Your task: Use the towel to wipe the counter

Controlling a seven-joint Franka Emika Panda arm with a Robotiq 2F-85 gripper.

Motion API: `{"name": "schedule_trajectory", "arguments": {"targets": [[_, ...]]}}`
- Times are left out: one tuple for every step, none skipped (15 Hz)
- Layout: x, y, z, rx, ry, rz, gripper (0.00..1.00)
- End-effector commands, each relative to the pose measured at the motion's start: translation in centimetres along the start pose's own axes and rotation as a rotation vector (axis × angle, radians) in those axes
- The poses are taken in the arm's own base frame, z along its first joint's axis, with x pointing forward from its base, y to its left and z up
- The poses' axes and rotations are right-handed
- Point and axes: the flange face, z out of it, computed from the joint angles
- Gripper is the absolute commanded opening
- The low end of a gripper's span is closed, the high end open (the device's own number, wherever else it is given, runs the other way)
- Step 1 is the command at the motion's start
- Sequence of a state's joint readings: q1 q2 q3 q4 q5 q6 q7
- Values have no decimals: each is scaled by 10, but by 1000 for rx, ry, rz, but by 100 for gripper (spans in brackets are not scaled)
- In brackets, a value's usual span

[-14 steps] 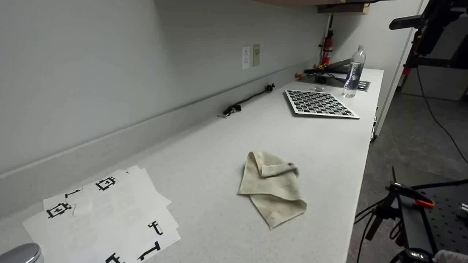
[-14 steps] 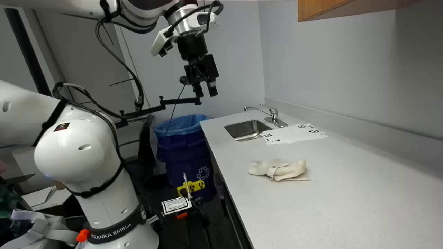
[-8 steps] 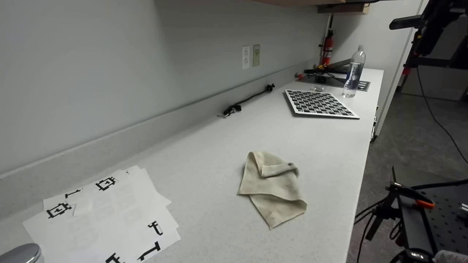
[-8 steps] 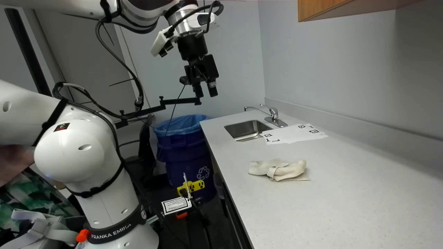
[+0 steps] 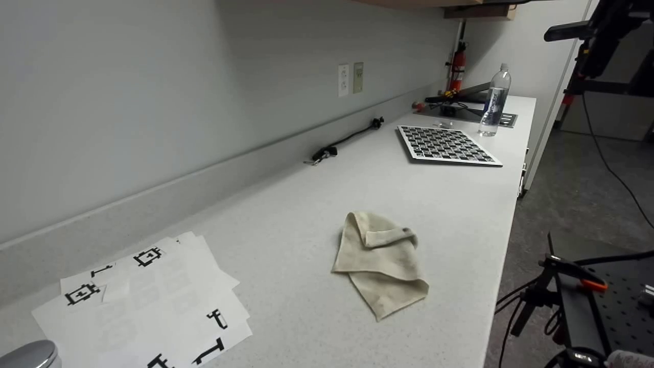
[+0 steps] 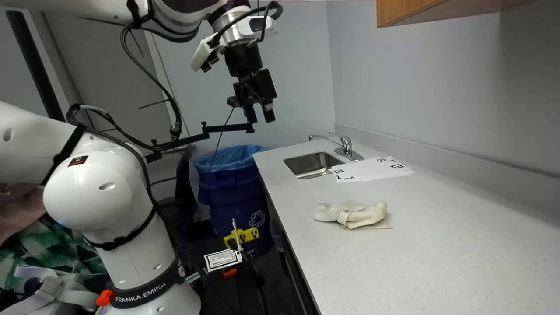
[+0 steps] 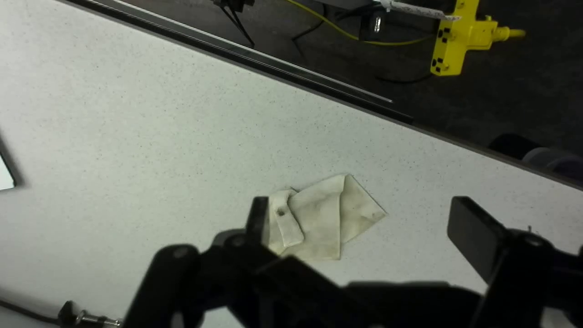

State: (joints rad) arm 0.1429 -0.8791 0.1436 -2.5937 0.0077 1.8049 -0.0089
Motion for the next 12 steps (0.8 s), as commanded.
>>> {"name": "schedule_trajectory", "arguments": {"targets": [[0,0,-1,0,-1,0,100],[0,0,-1,0,-1,0,100],[1,0,0,-1,2,0,100],[3,0,1,3,2,-2,100],[4,0,2,8,-1,-4,100],[6,0,4,20,1,-6,100],[8,0,6,27,2,-7,100],[10,0,9,33,0,-9,100],[12,0,13,39,-6,-8,100],[15,0,16,49,-9,-8,100],[18,0,21,60,-8,-5,100],[21,0,25,70,-8,-2,100]]}}
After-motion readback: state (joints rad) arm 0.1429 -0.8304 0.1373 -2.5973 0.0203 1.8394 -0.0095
